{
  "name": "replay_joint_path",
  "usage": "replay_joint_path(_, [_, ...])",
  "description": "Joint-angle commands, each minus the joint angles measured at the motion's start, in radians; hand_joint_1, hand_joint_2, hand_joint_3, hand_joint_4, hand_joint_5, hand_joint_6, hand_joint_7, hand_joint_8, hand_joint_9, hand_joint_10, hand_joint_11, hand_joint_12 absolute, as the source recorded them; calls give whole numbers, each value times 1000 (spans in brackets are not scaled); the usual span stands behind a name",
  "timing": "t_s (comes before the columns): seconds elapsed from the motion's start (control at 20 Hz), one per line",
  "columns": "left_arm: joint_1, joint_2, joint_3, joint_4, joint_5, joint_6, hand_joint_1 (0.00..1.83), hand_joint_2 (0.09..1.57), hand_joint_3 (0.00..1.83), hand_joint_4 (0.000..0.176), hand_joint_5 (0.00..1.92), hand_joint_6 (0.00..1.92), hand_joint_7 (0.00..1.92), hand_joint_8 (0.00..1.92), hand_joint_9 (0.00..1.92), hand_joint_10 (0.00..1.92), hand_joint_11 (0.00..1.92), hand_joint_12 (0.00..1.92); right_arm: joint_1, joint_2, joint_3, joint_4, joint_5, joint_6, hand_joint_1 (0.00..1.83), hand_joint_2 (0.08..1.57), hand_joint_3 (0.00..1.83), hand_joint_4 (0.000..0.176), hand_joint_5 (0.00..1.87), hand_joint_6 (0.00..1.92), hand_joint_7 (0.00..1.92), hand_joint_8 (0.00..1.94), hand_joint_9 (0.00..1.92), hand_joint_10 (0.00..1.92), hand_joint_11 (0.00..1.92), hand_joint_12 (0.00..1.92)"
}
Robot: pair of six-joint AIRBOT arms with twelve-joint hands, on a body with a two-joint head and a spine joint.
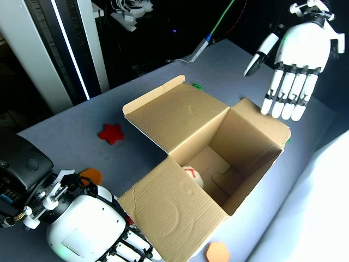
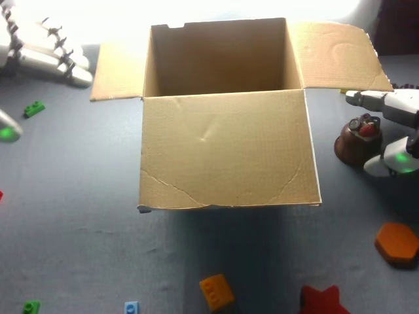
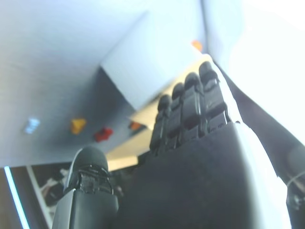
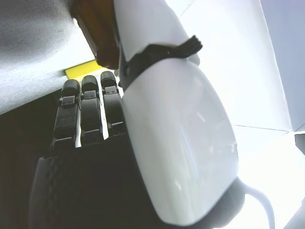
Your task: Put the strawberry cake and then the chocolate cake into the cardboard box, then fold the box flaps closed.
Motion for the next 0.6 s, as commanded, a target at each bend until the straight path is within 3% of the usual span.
replay_joint_path(0.0, [1,20,-3,-91,25,-3,0,1268,3,0,64,0,55,0,56,3,0,298,0,13,6,-21,57,2,1153,1021,0,10,0,0,3,1,30,11,0,0])
replay_joint_path(0.25, [95,93,-60,-158,32,-2,0,1273,2,0,42,0,44,1,39,0,0,236,2,12,6,-23,57,2,1177,1010,0,7,0,0,15,6,41,14,0,0])
replay_joint_path(0.3, [129,102,-72,-193,37,-2,0,1273,1,0,33,0,27,1,23,0,0,194,2,12,7,-23,57,2,1162,1023,0,0,38,0,89,14,103,8,0,170])
replay_joint_path(0.45, [203,113,-99,-281,62,4,0,1275,2,0,38,2,24,0,29,3,0,219,2,12,8,-24,57,2,1189,1083,17,0,490,110,605,97,546,185,0,1140])
replay_joint_path(0.5, [249,115,-116,-327,82,13,0,1274,1,0,28,0,11,0,16,1,0,199,3,12,8,-24,57,2,1180,1104,9,0,704,143,799,154,586,532,22,1450])
replay_joint_path(0.55, [269,116,-125,-352,91,20,0,1270,0,1,19,0,5,0,9,0,0,177,3,12,8,-24,57,2,1127,1180,8,0,780,1015,879,197,552,811,65,1638])
